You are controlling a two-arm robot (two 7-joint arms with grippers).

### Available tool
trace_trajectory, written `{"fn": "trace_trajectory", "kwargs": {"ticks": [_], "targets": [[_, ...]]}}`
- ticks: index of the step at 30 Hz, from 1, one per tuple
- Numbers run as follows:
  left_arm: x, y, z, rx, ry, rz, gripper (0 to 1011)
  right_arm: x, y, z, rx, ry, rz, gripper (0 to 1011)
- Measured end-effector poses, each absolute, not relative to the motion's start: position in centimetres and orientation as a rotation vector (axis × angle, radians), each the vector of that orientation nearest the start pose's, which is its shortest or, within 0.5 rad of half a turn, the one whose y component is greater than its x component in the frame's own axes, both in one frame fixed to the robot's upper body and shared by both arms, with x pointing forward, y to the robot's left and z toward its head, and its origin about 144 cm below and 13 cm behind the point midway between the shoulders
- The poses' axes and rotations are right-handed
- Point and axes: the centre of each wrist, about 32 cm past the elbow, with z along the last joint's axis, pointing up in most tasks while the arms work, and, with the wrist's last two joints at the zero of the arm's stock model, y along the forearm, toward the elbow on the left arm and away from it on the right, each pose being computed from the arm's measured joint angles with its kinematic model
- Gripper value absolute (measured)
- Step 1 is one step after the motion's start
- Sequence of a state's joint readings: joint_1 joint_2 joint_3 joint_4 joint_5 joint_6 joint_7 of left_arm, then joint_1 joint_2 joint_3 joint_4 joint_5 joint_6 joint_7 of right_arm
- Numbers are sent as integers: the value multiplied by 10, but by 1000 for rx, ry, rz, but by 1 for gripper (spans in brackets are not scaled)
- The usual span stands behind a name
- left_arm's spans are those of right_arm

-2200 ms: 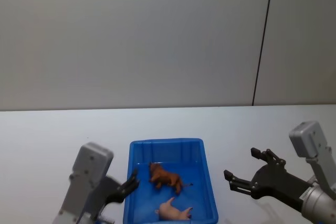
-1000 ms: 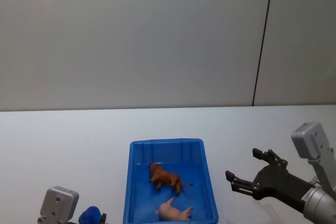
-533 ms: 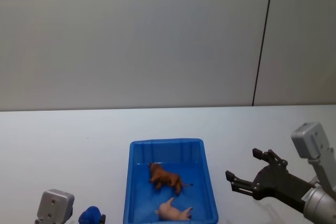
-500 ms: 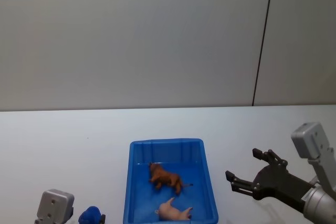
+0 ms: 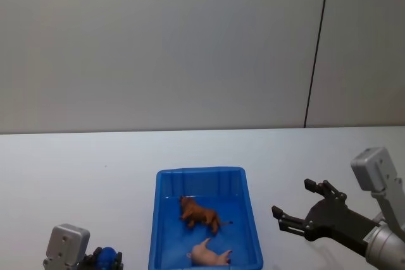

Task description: Pick up the two dolls from the table and place them into the box.

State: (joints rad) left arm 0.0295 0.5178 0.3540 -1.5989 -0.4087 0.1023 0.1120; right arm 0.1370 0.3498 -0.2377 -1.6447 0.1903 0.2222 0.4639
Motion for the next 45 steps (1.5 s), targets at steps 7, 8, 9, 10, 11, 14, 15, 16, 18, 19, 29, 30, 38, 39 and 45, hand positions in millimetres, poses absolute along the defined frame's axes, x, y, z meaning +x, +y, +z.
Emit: {"fn": "trace_trajectory", "kwargs": {"ticks": [7,8,9,10,11,14,15,16,18,19,29,30,38,39,45], "targets": [[436,274,1128,281,67,1331,276,486,-249,1200,-210,-36,-885,1001],[437,273,1130,279,61,1330,264,486,-249,1200,-210,-36,-885,1001],[438,273,1131,276,55,1327,261,486,-249,1200,-210,-36,-885,1001],[440,273,1134,268,41,1321,254,486,-249,1200,-210,-36,-885,1001],[441,272,1136,263,34,1319,247,486,-249,1200,-210,-36,-885,1001],[446,270,1142,248,5,1304,228,486,-249,1200,-210,-36,-885,1001],[447,269,1144,243,-4,1299,228,486,-249,1200,-210,-36,-885,1001],[451,266,1149,230,-23,1290,219,486,-249,1200,-210,-36,-885,1001],[453,264,1153,221,-40,1278,215,486,-249,1200,-210,-36,-885,1001],[457,261,1157,208,-56,1267,203,486,-249,1200,-210,-36,-885,1001],[482,234,1178,137,-149,1158,180,486,-249,1200,-210,-36,-885,1001],[483,233,1179,135,-155,1149,250,486,-249,1200,-210,-36,-885,1001],[502,206,1188,94,-202,1041,519,486,-249,1200,-210,-36,-885,1001],[504,203,1189,90,-205,1032,565,486,-249,1200,-210,-36,-885,1001],[511,194,1193,74,-226,986,766,486,-249,1200,-210,-36,-885,1001]]}}
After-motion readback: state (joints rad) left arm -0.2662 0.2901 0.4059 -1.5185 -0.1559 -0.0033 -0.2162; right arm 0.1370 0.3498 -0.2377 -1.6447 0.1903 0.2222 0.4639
